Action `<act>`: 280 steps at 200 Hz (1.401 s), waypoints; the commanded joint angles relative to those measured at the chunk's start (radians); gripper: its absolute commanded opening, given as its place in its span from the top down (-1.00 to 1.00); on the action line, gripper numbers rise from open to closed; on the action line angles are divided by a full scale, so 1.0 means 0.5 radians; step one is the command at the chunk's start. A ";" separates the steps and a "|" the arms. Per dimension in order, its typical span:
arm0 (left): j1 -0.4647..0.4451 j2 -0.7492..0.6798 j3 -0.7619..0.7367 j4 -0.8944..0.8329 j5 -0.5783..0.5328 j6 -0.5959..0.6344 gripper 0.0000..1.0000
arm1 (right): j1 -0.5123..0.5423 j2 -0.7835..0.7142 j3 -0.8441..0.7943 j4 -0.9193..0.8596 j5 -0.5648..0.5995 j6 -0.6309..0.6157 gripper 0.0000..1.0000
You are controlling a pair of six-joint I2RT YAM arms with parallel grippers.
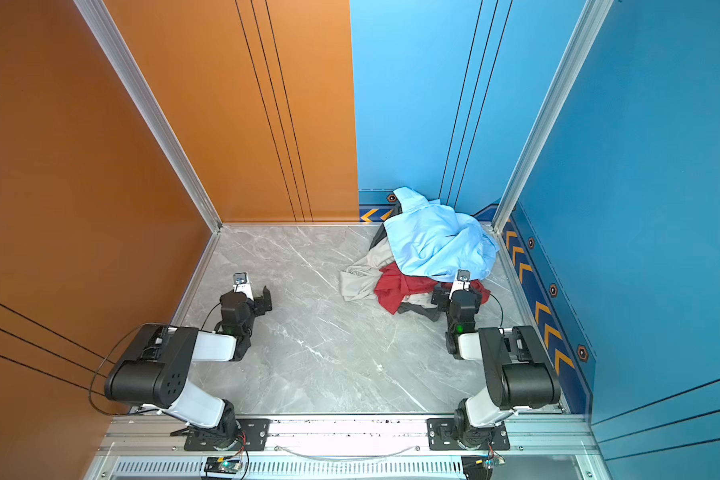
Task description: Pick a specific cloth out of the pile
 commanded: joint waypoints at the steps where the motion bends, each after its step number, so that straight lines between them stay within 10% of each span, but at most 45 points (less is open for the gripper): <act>1: 0.007 0.009 0.018 0.026 0.006 0.028 -0.96 | -0.001 -0.003 0.004 -0.030 -0.014 -0.014 -0.99; 280: 0.012 0.011 0.035 0.001 0.048 0.032 -0.96 | 0.040 -0.003 -0.012 0.008 0.077 -0.035 -0.99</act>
